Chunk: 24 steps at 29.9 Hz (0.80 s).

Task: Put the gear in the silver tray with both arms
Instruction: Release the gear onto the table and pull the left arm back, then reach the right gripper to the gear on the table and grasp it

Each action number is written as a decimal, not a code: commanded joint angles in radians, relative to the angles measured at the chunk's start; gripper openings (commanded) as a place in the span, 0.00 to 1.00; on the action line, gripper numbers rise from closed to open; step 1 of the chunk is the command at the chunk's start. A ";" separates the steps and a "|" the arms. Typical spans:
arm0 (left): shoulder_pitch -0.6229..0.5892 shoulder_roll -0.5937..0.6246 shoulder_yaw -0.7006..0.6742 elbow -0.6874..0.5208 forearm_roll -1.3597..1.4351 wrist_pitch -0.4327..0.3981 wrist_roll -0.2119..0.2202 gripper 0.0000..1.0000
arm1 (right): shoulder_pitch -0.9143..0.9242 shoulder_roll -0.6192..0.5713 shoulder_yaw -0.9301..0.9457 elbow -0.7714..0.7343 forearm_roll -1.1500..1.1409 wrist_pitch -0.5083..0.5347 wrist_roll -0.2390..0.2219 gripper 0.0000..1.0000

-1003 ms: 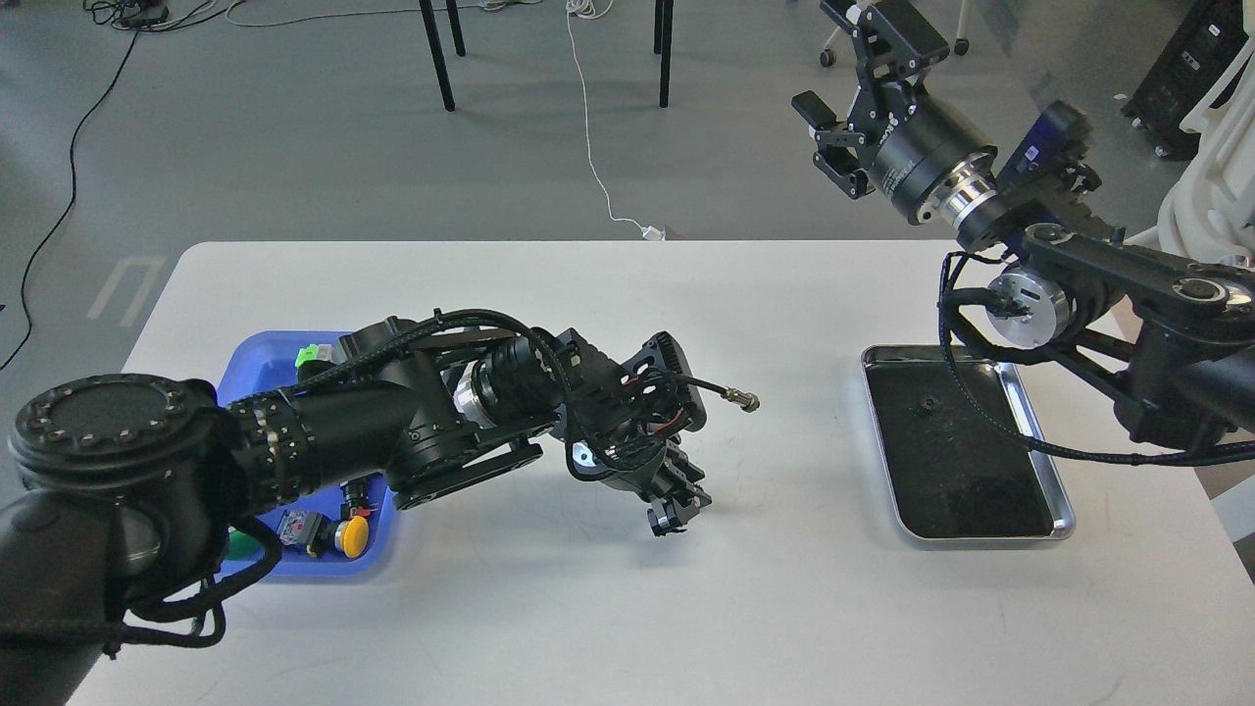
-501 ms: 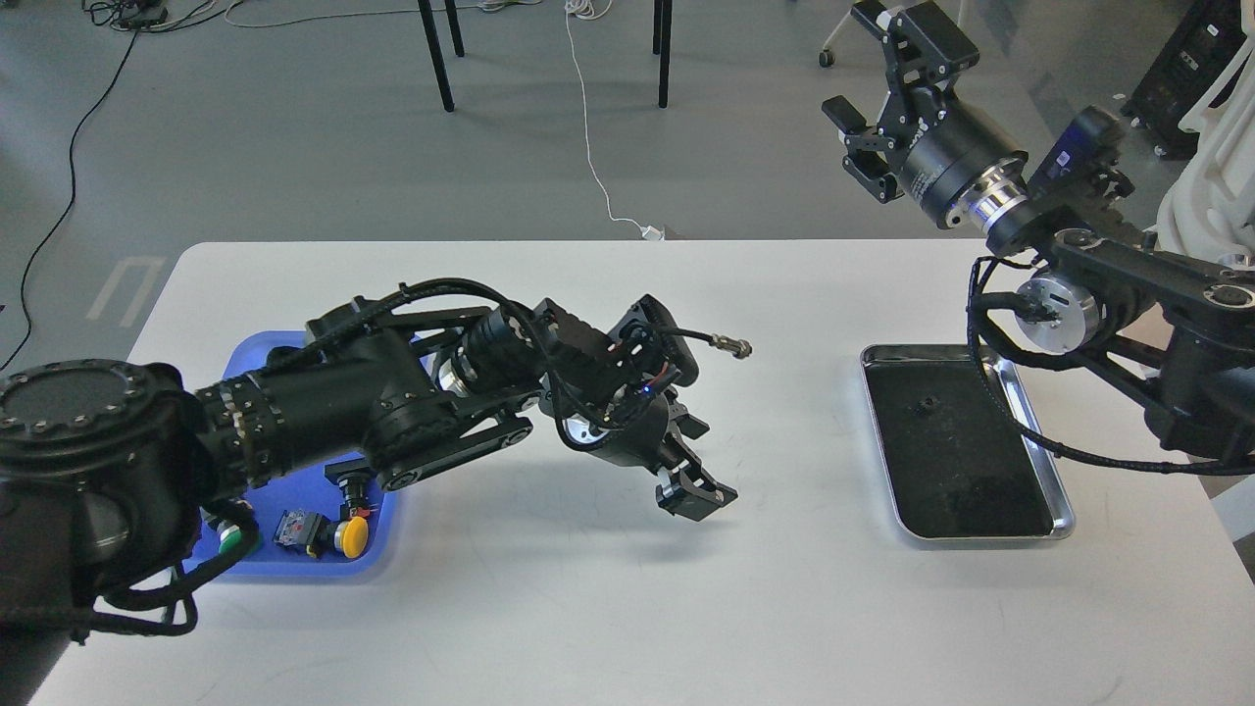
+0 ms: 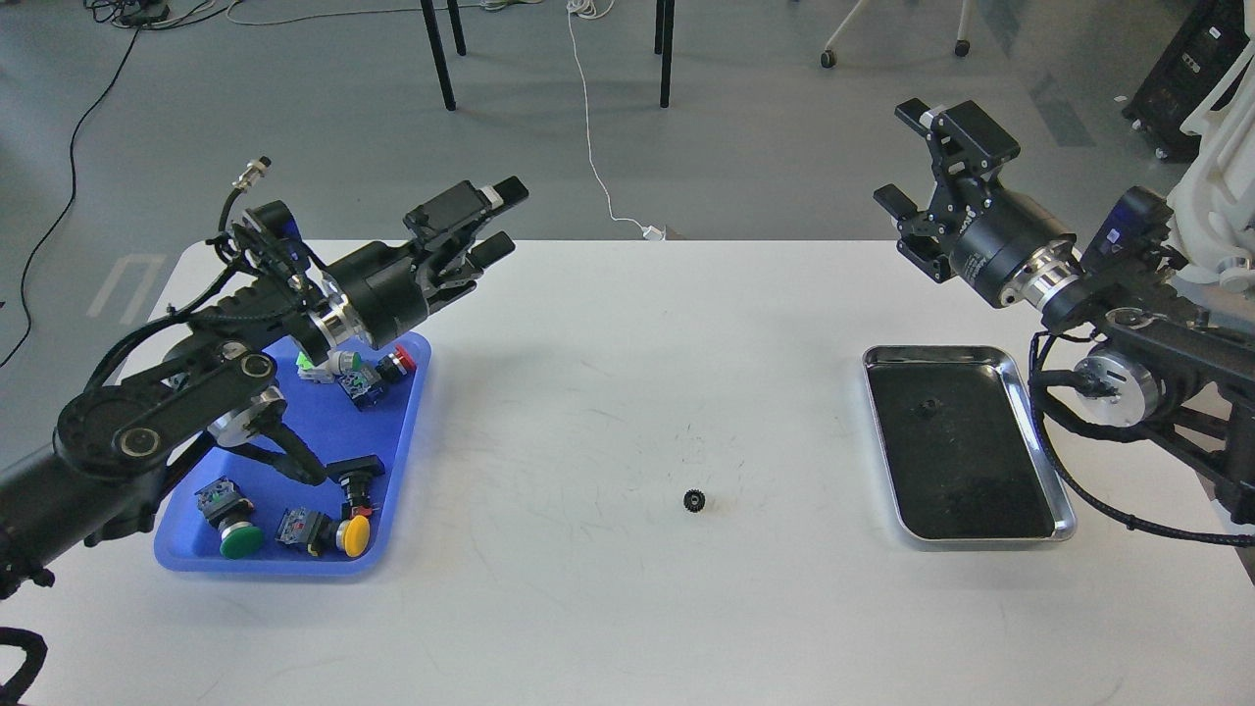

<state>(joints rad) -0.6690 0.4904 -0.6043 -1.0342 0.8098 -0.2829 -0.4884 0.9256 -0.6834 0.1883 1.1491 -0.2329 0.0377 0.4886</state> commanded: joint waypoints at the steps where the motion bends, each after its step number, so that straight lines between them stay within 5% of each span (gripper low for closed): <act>1: 0.109 0.001 -0.164 -0.041 -0.102 0.005 0.000 0.98 | -0.017 -0.033 -0.001 0.004 -0.064 0.054 0.000 0.99; 5: 0.173 0.001 -0.259 -0.055 -0.136 -0.002 0.000 0.98 | -0.041 -0.060 -0.003 0.006 -0.164 0.085 0.000 0.99; 12: 0.206 0.000 -0.402 -0.049 -0.339 -0.153 0.204 0.98 | -0.002 -0.105 -0.030 0.004 -0.486 0.226 0.000 0.99; 14: 0.213 0.005 -0.405 -0.049 -0.385 -0.168 0.231 0.98 | 0.063 -0.105 -0.093 0.000 -0.578 0.254 0.000 0.99; 24: 0.226 0.005 -0.439 -0.049 -0.409 -0.170 0.234 0.98 | 0.464 0.076 -0.578 -0.009 -0.781 0.268 0.000 0.99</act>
<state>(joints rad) -0.4469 0.4955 -1.0419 -1.0823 0.4004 -0.4515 -0.2538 1.3328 -0.6605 -0.3172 1.1411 -1.0053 0.3054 0.4889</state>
